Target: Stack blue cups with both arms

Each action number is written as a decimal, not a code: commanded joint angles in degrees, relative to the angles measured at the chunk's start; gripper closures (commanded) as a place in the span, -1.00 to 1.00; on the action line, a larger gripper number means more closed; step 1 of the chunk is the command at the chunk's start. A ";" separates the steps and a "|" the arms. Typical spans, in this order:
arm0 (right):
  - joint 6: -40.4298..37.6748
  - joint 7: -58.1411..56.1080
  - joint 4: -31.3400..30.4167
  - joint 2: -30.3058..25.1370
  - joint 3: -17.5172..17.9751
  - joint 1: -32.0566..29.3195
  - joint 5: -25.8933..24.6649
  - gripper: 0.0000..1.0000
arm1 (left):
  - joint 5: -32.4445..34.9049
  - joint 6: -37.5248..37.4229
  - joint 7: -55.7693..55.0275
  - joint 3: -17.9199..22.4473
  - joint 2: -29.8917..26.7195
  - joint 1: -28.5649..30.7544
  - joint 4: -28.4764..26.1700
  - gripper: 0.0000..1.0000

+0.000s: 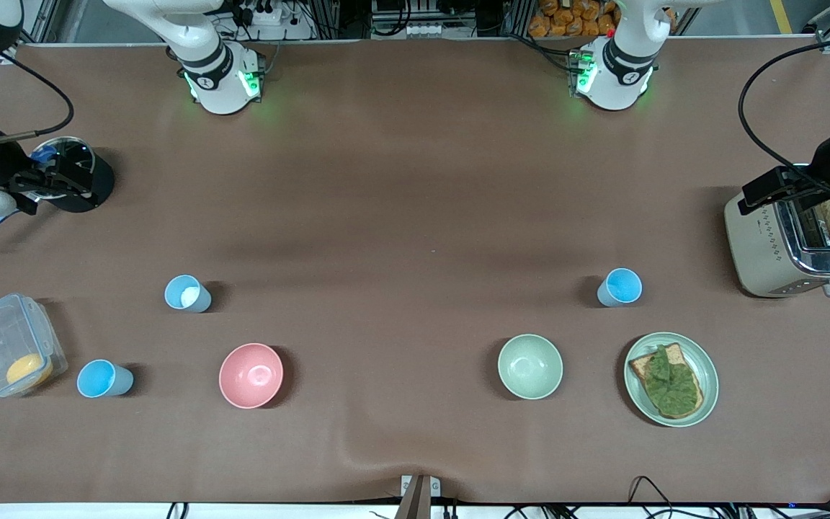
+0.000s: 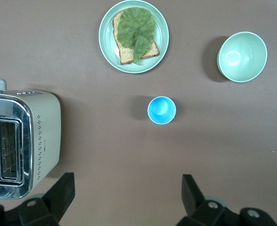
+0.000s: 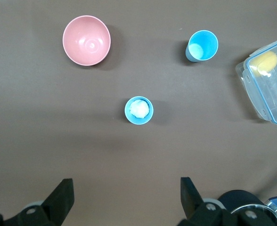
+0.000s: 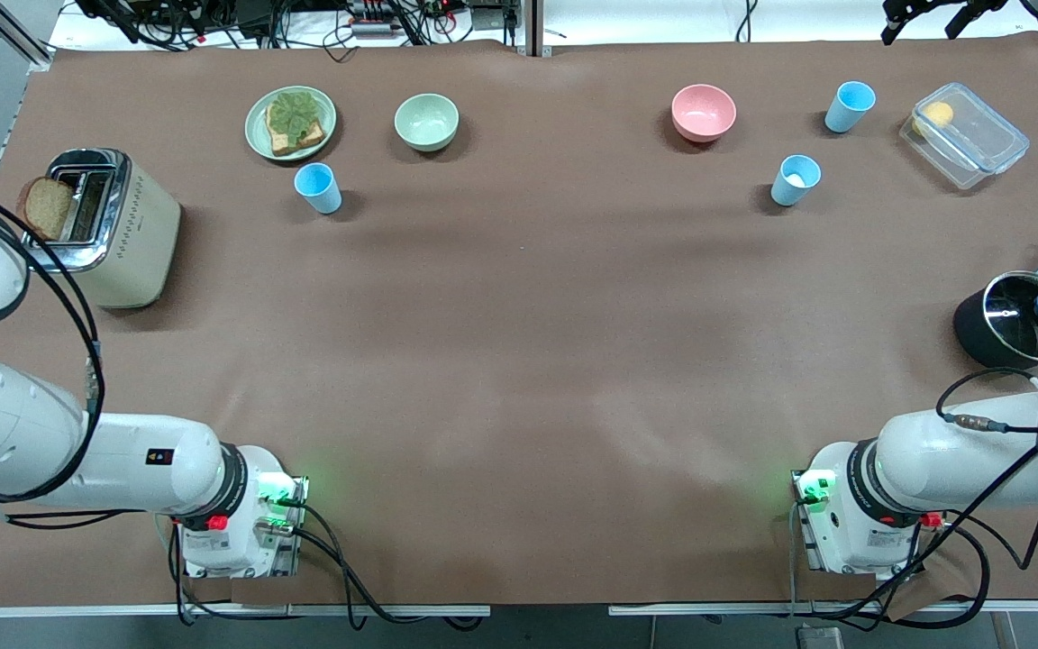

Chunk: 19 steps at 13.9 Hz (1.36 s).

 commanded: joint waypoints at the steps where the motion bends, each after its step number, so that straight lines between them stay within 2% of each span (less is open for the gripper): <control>1: -0.81 0.22 0.43 -0.29 -0.32 0.30 -0.69 -1.00 | 0.27 -0.77 1.12 -0.30 -1.33 0.12 -1.08 -1.00; 19: -0.72 0.13 0.43 1.37 -0.32 0.74 -0.69 -1.00 | 0.71 -0.86 0.15 -0.14 2.17 0.29 -0.83 -1.00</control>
